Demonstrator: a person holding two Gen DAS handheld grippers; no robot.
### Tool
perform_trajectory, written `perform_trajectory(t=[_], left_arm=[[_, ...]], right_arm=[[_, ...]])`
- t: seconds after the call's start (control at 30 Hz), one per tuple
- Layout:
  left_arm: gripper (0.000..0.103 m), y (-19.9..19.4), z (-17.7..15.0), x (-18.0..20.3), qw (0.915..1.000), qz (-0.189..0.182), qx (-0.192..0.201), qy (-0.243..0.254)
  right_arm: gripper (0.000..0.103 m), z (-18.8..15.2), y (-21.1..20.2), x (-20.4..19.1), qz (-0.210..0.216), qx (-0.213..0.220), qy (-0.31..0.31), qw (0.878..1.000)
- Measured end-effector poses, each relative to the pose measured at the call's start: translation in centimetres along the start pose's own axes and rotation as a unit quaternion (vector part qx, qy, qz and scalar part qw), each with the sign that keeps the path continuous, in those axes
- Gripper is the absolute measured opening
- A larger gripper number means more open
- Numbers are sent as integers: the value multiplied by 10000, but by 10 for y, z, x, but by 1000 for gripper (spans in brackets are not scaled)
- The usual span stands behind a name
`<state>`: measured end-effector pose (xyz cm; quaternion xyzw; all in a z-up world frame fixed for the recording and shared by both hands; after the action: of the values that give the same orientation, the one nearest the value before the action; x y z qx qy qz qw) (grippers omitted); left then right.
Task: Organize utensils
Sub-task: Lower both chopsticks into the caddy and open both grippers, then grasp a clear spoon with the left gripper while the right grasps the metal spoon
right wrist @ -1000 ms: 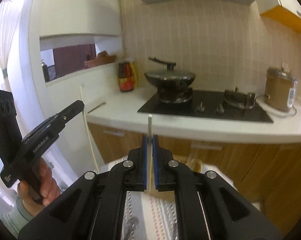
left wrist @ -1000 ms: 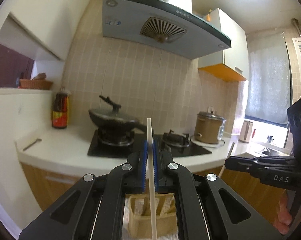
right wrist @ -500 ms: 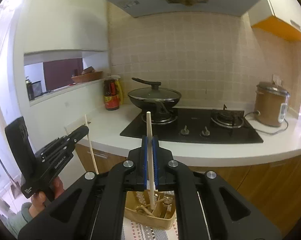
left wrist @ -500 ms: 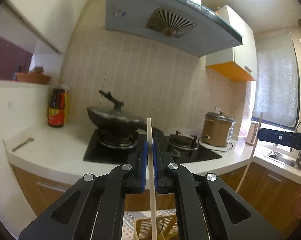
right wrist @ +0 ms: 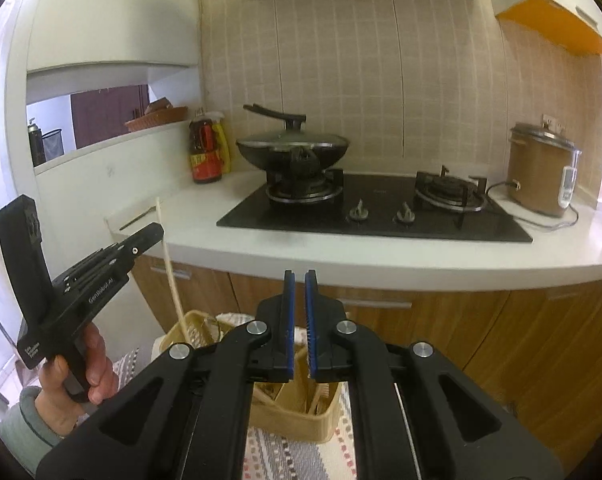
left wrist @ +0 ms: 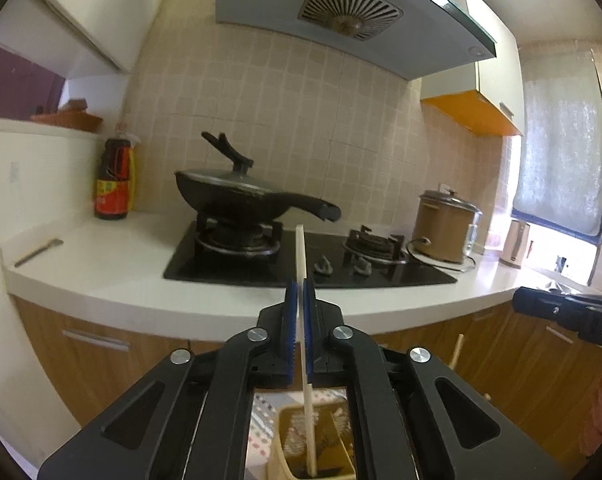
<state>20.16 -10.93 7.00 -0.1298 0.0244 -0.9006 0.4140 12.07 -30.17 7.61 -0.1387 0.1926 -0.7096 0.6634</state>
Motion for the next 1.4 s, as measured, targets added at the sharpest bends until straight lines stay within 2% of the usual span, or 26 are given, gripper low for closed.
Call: perform_trajectory(t=[0.3,0.33,0.4,0.47,0.6,0.73,0.93,1.1,1.17,1.27,1.33,1.4], left_arm=[[0,1,-5,6,9998,-1,-93,148],[0,5,-10,4,9996,-32,-223,140],[0,22,-30,-2,9958,-312,-861,-97],[0,26,-40,-9,9932,-479,-1021,-297],[0,-1,-28,-35,9940,-525,-594,-758],[1,-19,-20,-48,9950,-420,-509,-753],[21,-36,-34,-67,9936,-272,-621,-901],[24,-47,-45,-83,9912,-177,-705,-1109],[34,-53,-52,-87,9894,-174,-785,-1207],[48,-64,-63,-87,9883,-82,-905,-1225],[50,-74,-77,-82,9859,-13,-1127,-1240],[50,-82,-96,-74,9815,8,-1434,-1270]], right_arm=[[4,-16,-18,4,-69,-12,-73,9999],[4,-18,-19,5,-83,-18,-71,9999],[4,-21,-20,10,-99,-40,-3,9999],[4,-22,-21,14,-94,-69,79,9999],[4,-23,-20,22,-143,-145,122,9997],[4,-29,-17,24,-104,-284,174,9994],[4,-51,-8,27,-90,-625,260,9977],[4,-65,-8,32,-82,-863,399,9954],[5,-70,-12,36,-73,-925,479,9945],[11,-82,-15,41,-64,-1084,576,9924],[16,-96,-14,44,-55,-1253,645,9900],[26,-110,-11,47,-30,-1449,725,9868]])
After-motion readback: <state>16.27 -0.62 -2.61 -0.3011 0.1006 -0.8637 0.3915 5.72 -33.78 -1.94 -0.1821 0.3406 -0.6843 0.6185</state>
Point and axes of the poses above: each gripper's, at about its wrist camera, not at the fingertips, and y roughly the way its jaws point, x to its right, z to its top, the point moved 5 cm from there along y, roughly the way its jaws point, and after that the axes turned 11 degrees about -z, right-handed, at the moved point
